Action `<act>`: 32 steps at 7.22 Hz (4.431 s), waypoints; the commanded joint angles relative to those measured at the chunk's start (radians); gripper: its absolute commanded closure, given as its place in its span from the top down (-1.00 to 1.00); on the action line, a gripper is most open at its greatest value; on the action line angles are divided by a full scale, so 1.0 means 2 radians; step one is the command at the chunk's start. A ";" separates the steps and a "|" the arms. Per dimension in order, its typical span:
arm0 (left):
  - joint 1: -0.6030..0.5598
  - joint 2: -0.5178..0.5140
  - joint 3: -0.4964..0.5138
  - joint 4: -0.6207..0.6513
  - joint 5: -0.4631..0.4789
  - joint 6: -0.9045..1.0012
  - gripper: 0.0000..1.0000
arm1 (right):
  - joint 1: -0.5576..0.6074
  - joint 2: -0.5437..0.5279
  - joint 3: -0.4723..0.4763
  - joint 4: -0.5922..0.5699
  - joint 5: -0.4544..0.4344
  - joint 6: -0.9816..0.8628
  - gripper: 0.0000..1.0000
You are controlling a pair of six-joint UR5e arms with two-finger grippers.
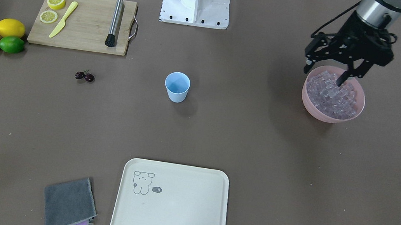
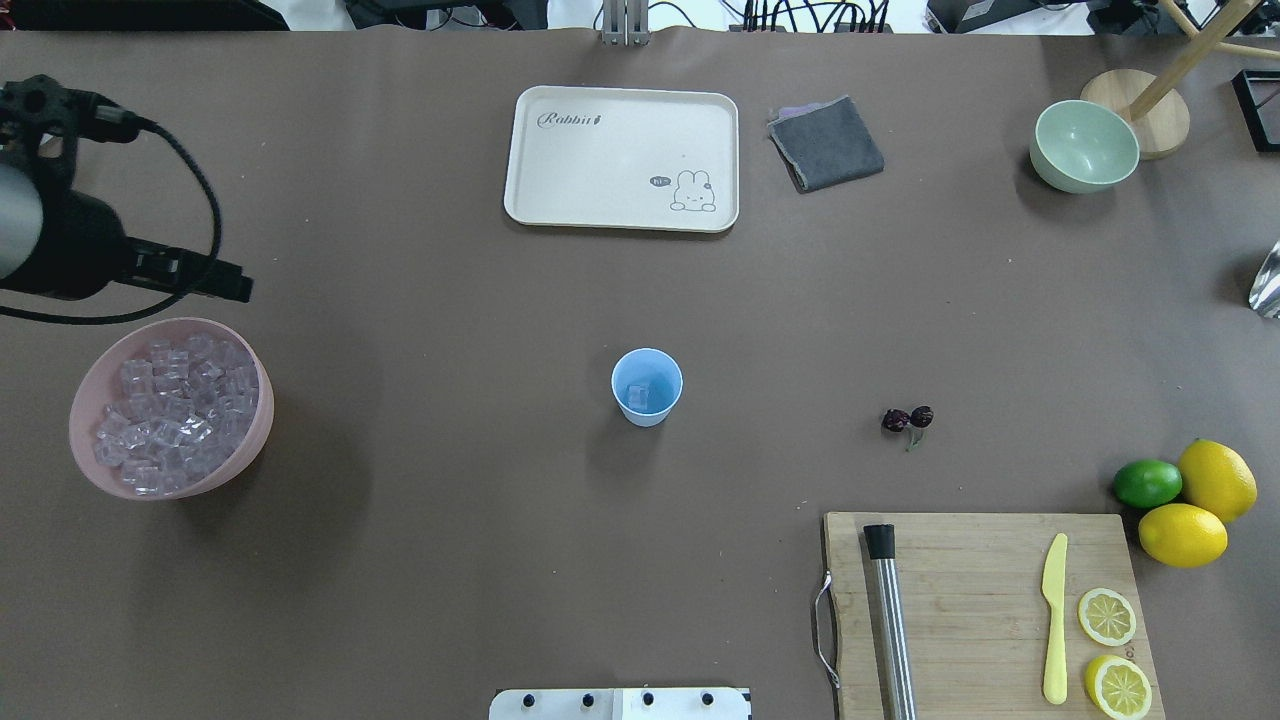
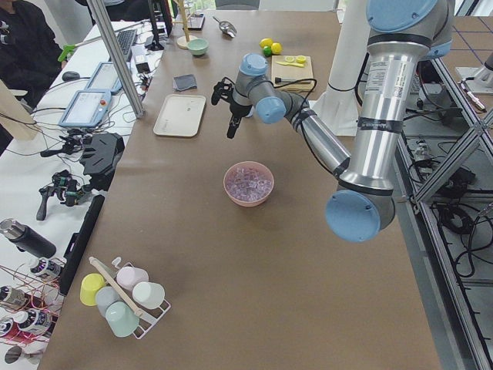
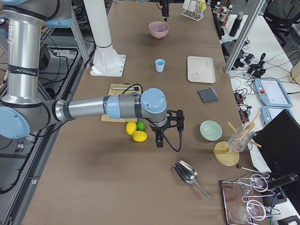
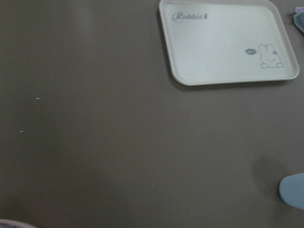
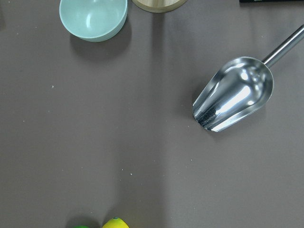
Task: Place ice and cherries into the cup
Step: 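Move the empty left gripper back over the pink ice bowl, then lower the left gripper into the bowl and grasp another ice cube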
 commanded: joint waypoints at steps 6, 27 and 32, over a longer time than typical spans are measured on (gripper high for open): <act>0.066 0.056 0.075 -0.087 0.080 -0.023 0.95 | -0.011 0.000 -0.003 0.001 -0.001 0.000 1.00; 0.059 0.043 0.160 -0.115 -0.071 0.056 0.75 | -0.009 0.017 0.011 0.002 -0.003 0.002 1.00; 0.060 0.049 0.162 -0.116 -0.082 0.056 0.75 | -0.009 0.018 0.012 0.002 -0.004 0.001 1.00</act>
